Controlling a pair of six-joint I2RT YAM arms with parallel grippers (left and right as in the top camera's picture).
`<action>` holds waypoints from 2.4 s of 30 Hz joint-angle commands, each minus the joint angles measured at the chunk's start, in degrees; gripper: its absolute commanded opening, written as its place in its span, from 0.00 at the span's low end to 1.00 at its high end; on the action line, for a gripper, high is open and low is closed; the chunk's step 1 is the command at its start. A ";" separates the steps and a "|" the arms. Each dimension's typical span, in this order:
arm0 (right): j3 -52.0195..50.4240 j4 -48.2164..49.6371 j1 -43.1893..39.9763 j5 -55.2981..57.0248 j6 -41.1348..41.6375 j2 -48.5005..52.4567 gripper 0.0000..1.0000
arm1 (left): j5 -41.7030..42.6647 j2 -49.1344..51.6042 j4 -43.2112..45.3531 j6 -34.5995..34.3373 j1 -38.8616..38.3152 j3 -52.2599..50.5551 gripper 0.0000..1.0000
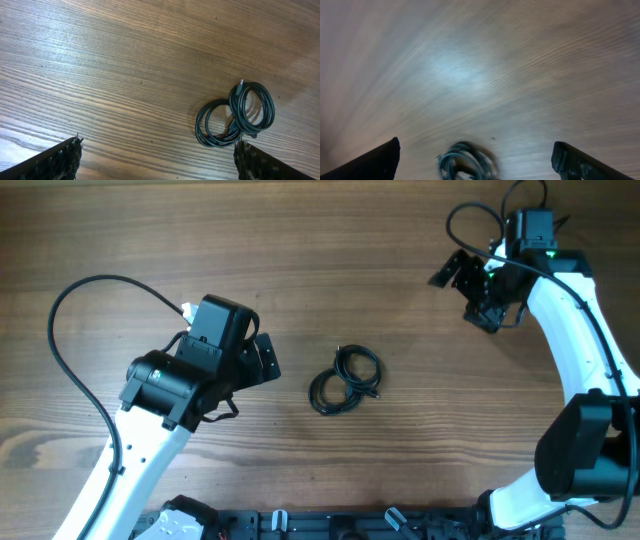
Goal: Untangle cables
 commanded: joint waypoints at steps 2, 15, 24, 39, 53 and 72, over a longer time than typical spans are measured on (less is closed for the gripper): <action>-0.33 -2.40 -0.02 22.01 5.86 1.01 1.00 | -0.76 0.00 -0.02 0.48 0.31 0.13 1.00; -0.33 4.52 -23.10 26.77 -1.77 6.25 1.00 | -0.76 0.00 -0.02 0.48 0.31 0.13 1.00; 2.78 12.63 -25.79 24.09 -7.21 14.99 0.99 | -0.76 0.00 -0.02 0.48 0.31 0.13 1.00; 4.42 18.82 -25.77 17.75 -7.54 22.51 0.13 | -0.76 0.00 -0.02 0.48 0.31 0.13 1.00; 13.05 26.08 -5.62 -7.32 -1.14 19.28 0.05 | -0.76 0.00 -0.02 0.48 0.31 0.13 1.00; 15.08 19.17 -28.85 12.96 1.18 -2.47 0.04 | -0.76 0.00 -0.02 0.48 0.31 0.13 1.00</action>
